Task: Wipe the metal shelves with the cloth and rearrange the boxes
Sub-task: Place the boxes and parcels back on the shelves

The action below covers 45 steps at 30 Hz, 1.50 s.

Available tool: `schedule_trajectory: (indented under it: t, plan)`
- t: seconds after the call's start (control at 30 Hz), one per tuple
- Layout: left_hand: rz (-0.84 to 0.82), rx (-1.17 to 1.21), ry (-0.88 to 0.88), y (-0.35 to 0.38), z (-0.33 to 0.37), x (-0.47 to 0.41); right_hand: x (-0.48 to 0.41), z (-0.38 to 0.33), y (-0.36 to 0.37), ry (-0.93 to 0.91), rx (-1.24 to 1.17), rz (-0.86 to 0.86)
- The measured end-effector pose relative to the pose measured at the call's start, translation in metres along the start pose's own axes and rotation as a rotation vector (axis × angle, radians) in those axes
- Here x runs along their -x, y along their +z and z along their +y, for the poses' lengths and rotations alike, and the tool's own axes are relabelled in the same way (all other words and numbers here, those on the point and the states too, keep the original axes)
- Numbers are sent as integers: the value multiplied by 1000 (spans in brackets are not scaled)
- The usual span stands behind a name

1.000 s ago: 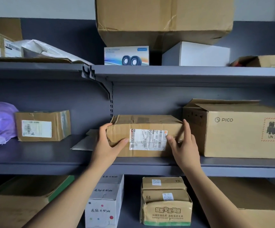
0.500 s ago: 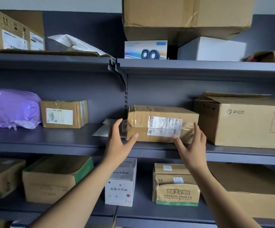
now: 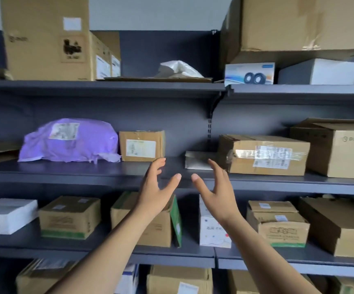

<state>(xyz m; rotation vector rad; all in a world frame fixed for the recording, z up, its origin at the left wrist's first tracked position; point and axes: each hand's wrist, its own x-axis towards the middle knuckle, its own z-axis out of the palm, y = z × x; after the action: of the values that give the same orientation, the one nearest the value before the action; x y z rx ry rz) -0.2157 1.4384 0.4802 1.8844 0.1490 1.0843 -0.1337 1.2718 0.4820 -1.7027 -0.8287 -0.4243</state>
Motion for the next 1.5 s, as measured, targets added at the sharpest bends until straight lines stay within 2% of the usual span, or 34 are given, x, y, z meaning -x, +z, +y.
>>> schedule_trajectory:
  t: [0.17,0.43,0.73,0.9,1.1,1.3,1.5]
  plan:
    - [-5,21,-34,-70,-17,25,38,-35,52,47,15,-25]
    - [-101,60,-188,-98,-65,87,114,-24,84,217,138,-34]
    - [-250,18,-463,-82,-152,171,210,50,118,482,224,-193]
    - [-323,-52,-577,-63,-217,212,257,115,151,630,211,-287]
    - [-362,-116,-759,-33,-335,291,339,216,201,797,281,-450]
    - [-397,-204,-871,7,-491,376,417,353,259,901,307,-558]
    - [-397,-281,-898,54,-665,456,498,511,331,954,330,-624]
